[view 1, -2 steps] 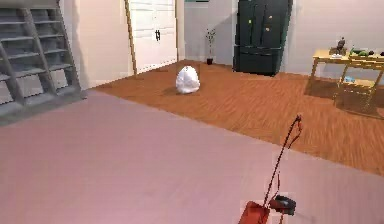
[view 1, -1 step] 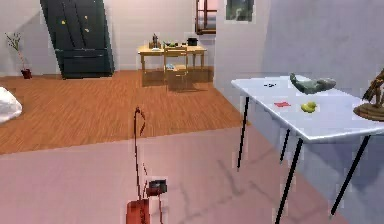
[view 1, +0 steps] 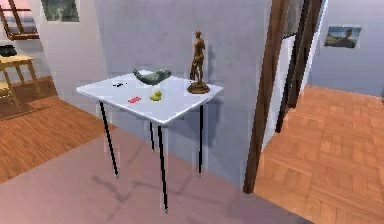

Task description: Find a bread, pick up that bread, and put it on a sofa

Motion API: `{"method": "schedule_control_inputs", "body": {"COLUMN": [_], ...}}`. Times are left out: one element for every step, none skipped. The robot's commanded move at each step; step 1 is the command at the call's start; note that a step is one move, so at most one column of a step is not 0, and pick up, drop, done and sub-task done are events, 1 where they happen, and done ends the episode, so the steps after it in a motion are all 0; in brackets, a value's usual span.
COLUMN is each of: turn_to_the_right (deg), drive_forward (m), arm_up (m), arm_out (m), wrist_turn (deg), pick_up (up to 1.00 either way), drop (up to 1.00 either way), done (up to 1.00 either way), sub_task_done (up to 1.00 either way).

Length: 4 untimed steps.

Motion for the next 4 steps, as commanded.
{"method": "schedule_control_inputs", "body": {"turn_to_the_right": [0.0,-45.0,-36.0,0.0], "drive_forward": [0.05,0.0,0.0,0.3], "arm_up": [0.0,0.0,0.0,0.0], "arm_out": [0.0,0.0,0.0,0.0], "wrist_turn": [0.0,0.0,0.0,0.0], "pick_up": [0.0,0.0,0.0,0.0], "drop": [0.0,0.0,0.0,0.0], "done": [0.0,0.0,0.0,0.0], "sub_task_done": [0.0,0.0,0.0,0.0]}}
